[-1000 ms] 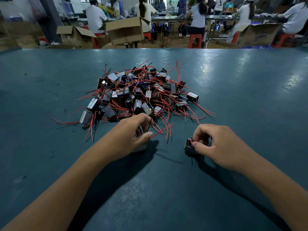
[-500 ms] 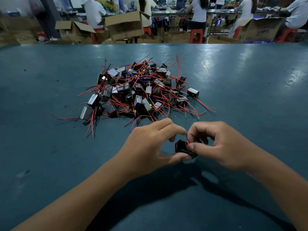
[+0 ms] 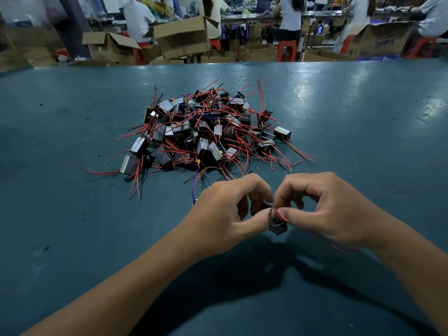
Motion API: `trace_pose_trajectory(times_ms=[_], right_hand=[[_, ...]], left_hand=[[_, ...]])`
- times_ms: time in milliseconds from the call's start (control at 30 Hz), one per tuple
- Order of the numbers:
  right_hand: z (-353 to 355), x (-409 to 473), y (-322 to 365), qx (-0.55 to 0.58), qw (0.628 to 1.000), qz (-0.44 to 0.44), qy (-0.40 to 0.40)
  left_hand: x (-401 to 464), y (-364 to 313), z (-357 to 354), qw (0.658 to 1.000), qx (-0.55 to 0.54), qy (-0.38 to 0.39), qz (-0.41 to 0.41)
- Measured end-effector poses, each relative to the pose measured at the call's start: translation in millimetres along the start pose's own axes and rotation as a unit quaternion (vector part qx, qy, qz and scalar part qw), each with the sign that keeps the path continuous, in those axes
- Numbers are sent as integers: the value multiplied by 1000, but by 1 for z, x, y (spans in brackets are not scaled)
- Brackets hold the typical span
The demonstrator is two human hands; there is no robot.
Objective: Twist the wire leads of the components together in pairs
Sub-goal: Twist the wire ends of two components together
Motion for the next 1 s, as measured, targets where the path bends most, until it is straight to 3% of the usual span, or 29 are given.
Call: trace_pose_trajectory(times_ms=[200,500,767,1000], right_hand=[[1,1,3,0,1000,10,-15],[-4,2,3,28,999,-11,-32],[-7,1,-3,22,995,-40,-85],[-4,-1,1,16,995,-21,-93]], left_hand=[[2,-14,2,994,96,-25,-49],[-1,-4,-5,999,43,-6,22],[0,-7,-5,993,115,-9,1],[-2,1,-7,998,54,-5,27]])
Point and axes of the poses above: each hand's wrist, its own x-axis towards the middle knuckle, its own z-axis out of the back of the hand, y = z × x, the point moved 8 cm from there along x, towards the middle knuckle, and after that the axes turned 11 degrees about -z, right-handed, at the moved point
